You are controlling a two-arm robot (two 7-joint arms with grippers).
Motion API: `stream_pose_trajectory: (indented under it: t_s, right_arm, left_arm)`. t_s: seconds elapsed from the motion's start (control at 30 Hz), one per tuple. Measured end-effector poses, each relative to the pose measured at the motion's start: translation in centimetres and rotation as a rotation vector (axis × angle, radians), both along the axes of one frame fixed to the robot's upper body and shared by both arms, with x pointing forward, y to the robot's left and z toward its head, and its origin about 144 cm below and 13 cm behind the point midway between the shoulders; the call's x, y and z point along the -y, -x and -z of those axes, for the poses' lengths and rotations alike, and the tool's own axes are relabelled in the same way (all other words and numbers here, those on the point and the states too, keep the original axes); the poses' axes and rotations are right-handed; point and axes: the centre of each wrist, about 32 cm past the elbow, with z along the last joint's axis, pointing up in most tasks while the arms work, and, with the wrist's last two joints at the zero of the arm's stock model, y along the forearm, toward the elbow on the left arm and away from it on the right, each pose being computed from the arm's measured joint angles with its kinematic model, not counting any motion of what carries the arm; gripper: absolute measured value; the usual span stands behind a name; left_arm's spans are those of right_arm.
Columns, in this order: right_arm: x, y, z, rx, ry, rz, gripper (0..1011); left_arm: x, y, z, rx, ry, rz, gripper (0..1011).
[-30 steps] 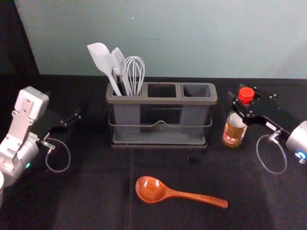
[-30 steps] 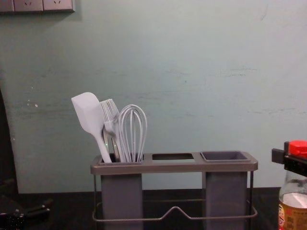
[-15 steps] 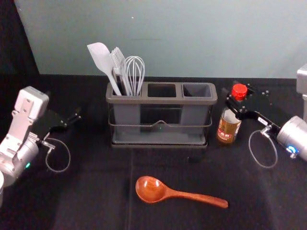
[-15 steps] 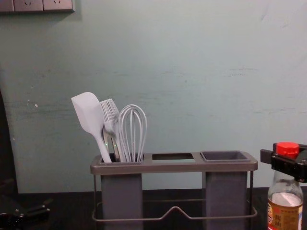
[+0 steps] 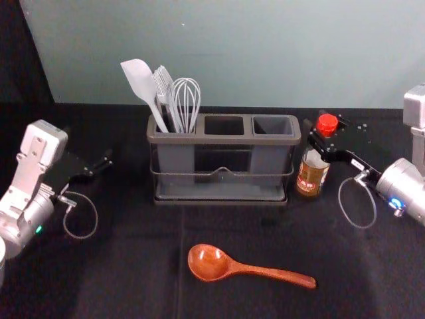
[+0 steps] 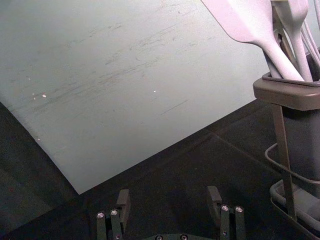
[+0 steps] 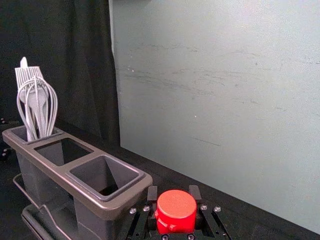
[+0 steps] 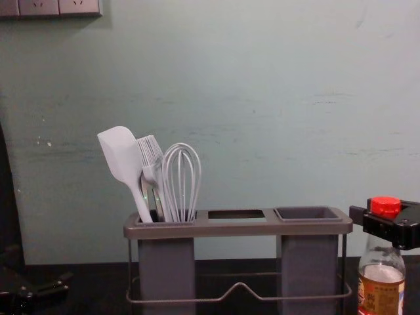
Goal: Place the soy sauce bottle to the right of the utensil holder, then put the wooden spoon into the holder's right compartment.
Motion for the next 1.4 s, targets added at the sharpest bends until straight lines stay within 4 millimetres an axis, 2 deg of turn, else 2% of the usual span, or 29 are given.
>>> stream_pose_trajectory:
  t_s: [0.2, 0.33, 0.63, 0.67, 0.9, 1.17, 1.4]
  right_arm:
    - [-0.1, -0.2, 0.1, -0.005, -0.002, 0.002, 397]
    - [-0.1, -0.2, 0.1, -0.011, -0.002, 0.006, 508]
    - [0.2, 0.0, -0.1, -0.006, 0.002, 0.019, 830]
    - [0.2, 0.0, -0.1, -0.006, 0.002, 0.019, 830]
    - [0.4, 0.5, -1.0, 0.017, 0.009, 0.026, 1002]
    - [0.7, 2.1, -2.0, 0.002, 0.040, 0.043, 1002]
    - [0.9, 4.5, -3.2, -0.054, 0.108, 0.072, 1003]
  left_arm:
    - [0.0, 0.0, 0.0, 0.000, 0.000, 0.000, 1005]
    - [0.0, 0.0, 0.0, 0.000, 0.000, 0.000, 1005]
    - [0.0, 0.0, 0.0, 0.000, 0.000, 0.000, 1005]
    - [0.0, 0.0, 0.0, 0.000, 0.000, 0.000, 1005]
    - [0.0, 0.0, 0.0, 0.000, 0.000, 0.000, 1005]
    - [0.0, 0.0, 0.0, 0.000, 0.000, 0.000, 1005]
    - [0.0, 0.0, 0.0, 0.000, 0.000, 0.000, 1005]
